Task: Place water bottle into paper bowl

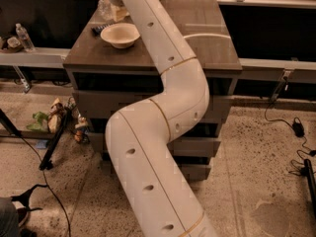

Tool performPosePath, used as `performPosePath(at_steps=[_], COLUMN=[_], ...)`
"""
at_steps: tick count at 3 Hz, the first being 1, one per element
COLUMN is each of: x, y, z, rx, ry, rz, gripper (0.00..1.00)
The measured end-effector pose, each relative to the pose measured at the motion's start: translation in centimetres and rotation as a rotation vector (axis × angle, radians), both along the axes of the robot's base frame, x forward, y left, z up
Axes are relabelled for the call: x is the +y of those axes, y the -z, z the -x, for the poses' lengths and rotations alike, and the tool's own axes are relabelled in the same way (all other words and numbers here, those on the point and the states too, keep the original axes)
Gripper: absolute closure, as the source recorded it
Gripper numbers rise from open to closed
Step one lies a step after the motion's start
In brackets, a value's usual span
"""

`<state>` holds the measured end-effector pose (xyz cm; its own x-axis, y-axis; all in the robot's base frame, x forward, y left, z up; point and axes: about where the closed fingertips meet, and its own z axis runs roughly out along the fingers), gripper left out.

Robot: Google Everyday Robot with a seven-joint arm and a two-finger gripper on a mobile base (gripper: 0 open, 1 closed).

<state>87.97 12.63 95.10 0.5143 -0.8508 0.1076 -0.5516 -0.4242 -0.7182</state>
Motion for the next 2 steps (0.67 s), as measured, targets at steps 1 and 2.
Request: performPosePath(at_steps=[1,2], x=[-1.7,-2.6], y=[0.7,2.0], z=[1.5,2.6], rx=[0.055,0.106], ry=[-0.008,-0.056], rz=[0.028,0.078], gripper=[1.00,1.00])
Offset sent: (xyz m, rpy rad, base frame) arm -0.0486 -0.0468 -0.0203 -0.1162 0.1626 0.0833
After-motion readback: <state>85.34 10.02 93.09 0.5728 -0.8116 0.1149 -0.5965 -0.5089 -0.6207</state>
